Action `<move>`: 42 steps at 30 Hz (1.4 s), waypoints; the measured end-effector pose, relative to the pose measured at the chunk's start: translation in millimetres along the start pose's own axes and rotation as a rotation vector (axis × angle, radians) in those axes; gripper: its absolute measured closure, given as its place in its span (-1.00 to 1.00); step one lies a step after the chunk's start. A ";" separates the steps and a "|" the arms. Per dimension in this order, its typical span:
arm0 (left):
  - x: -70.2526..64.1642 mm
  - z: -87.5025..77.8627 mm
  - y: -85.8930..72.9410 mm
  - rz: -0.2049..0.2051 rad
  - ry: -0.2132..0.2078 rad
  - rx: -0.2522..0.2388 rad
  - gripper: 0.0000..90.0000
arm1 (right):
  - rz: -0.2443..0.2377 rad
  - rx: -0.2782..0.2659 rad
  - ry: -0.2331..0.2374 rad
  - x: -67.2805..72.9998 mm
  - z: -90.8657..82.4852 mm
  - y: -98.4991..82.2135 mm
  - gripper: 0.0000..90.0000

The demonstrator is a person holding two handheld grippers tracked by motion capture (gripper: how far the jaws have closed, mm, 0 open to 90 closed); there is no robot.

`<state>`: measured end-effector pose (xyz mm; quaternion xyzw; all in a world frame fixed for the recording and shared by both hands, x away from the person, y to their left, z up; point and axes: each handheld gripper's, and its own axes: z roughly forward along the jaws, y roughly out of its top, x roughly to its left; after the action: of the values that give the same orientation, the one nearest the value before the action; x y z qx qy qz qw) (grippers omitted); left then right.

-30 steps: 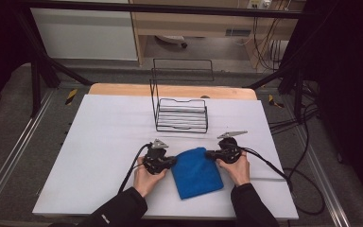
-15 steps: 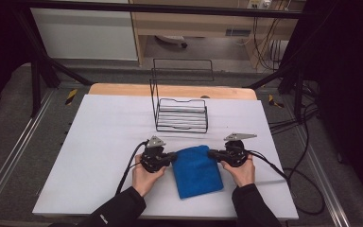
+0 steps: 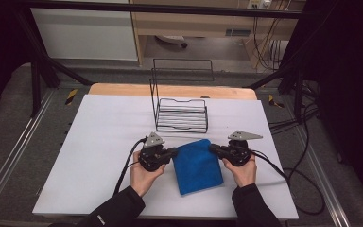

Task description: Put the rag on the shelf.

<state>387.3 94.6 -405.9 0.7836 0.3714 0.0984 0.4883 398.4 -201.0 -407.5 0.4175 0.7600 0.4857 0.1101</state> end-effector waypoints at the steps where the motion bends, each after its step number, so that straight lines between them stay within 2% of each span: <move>1: -0.4 -0.9 0.6 0.000 0.001 -0.006 0.90 | 0.000 0.000 0.000 0.0 0.0 0.0 0.90; 8: -1.1 -8.8 6.0 0.020 0.009 -0.045 0.90 | -0.020 -0.064 -0.004 5.1 -6.4 4.8 0.90; 17: -8.1 -19.4 14.2 0.041 -0.002 -0.083 0.90 | -0.048 -0.126 -0.015 11.4 -13.6 10.7 0.90; 21: -13.4 -23.2 17.9 0.065 -0.001 -0.098 0.90 | -0.051 -0.160 -0.020 12.2 -20.1 14.2 0.90; 33: -20.0 -36.1 30.0 0.093 -0.001 -0.138 0.90 | -0.097 -0.217 -0.047 22.4 -31.7 23.7 0.90; 42: -16.3 -46.8 46.0 0.102 0.018 -0.179 0.90 | -0.104 -0.279 -0.078 33.6 -36.1 36.1 0.90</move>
<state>373.9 104.6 -340.4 0.7539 0.3251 0.1632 0.5471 375.6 -192.9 -351.3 0.3768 0.7009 0.5635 0.2217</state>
